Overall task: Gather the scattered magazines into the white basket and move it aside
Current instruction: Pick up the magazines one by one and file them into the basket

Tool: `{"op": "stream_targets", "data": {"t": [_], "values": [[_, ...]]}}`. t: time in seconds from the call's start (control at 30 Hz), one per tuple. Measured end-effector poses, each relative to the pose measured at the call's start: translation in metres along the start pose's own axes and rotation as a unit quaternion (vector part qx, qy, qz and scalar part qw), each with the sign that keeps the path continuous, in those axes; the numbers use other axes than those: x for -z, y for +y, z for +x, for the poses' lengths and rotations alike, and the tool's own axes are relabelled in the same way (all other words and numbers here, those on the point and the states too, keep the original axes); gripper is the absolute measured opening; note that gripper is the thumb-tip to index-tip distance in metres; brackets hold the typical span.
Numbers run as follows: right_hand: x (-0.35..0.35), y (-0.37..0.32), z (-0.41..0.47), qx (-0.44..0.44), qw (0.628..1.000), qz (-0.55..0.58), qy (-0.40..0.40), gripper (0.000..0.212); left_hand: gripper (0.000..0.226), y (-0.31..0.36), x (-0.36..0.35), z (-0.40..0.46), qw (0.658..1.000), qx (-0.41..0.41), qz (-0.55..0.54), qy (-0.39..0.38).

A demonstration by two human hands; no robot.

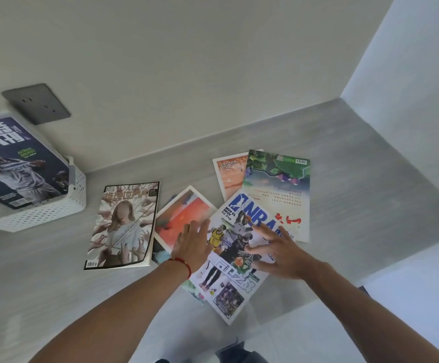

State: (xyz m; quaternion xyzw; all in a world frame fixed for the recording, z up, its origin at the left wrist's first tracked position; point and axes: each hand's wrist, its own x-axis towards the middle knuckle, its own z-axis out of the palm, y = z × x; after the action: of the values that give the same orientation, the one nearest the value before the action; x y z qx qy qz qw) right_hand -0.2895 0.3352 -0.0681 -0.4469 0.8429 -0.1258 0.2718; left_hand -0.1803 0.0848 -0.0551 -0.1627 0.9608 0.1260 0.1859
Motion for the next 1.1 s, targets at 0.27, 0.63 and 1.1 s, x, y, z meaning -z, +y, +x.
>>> {"op": "stream_targets", "data": {"t": [0.27,0.63,1.1], "values": [[0.011,-0.021,0.008,-0.097,0.978,0.155,0.105,0.025,0.010,-0.002,0.013,-0.033,0.941,0.016,-0.333,-0.056],[0.011,-0.116,0.044,-0.228,0.849,0.439,0.186,0.057,0.025,-0.120,0.053,-0.100,0.766,0.120,-0.625,0.096],[0.072,-0.350,0.171,-0.039,0.929,0.331,0.162,0.019,0.021,-0.336,0.138,-0.174,0.802,0.142,-0.548,0.189]]}}
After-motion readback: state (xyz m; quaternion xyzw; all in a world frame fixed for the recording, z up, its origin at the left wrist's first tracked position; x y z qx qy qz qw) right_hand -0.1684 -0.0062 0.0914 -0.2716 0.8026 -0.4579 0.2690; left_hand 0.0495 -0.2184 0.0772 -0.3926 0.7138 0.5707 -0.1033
